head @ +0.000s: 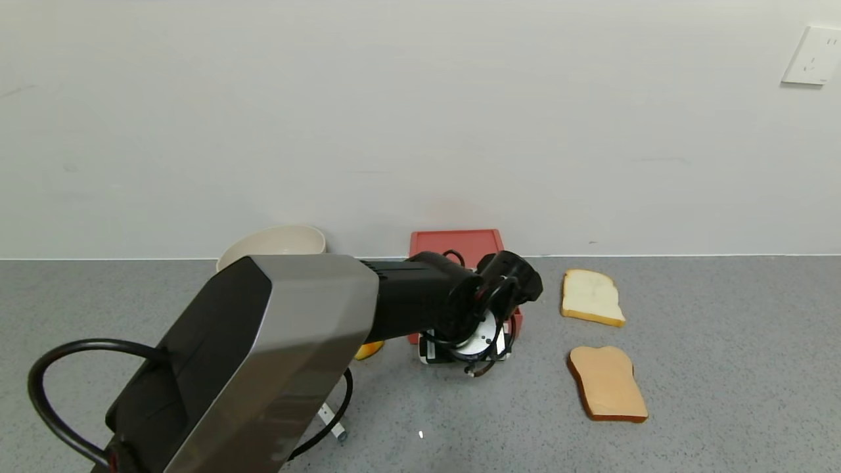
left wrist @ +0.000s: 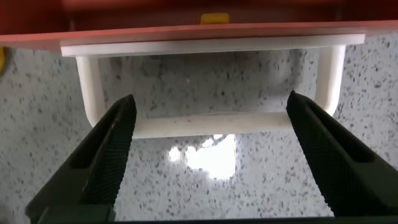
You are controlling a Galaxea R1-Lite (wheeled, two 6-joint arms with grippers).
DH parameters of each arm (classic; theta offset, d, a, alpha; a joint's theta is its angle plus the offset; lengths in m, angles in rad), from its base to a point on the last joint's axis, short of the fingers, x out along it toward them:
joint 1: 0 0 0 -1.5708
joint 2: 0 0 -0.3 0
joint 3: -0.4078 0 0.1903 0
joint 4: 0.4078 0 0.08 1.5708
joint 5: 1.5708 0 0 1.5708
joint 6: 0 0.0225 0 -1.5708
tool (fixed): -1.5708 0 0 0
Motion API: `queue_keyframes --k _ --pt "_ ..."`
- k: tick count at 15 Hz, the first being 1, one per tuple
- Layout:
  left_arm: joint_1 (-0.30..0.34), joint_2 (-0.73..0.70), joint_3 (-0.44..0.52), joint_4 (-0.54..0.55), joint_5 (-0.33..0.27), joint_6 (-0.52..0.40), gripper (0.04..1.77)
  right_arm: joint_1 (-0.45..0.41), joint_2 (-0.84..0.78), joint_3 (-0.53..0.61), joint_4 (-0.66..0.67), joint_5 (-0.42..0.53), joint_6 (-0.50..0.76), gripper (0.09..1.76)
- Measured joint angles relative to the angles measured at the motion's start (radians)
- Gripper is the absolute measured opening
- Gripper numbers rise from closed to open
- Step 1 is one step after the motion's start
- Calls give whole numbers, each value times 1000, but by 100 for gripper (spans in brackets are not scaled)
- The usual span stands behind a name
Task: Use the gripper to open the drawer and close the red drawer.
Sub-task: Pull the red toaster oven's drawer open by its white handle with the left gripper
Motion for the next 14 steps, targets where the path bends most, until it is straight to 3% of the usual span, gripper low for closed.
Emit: queue_keyframes --k 2,9,14 --pt "-12 -10 3 40 -24 -40 172 0 0 0 0 0 0 171" --pt "-55 -28 19 134 -29 -119 172 0 0 0 0 0 0 171" --pt "-72 -36 52 137 -52 -160 172 0 0 0 0 0 0 171"
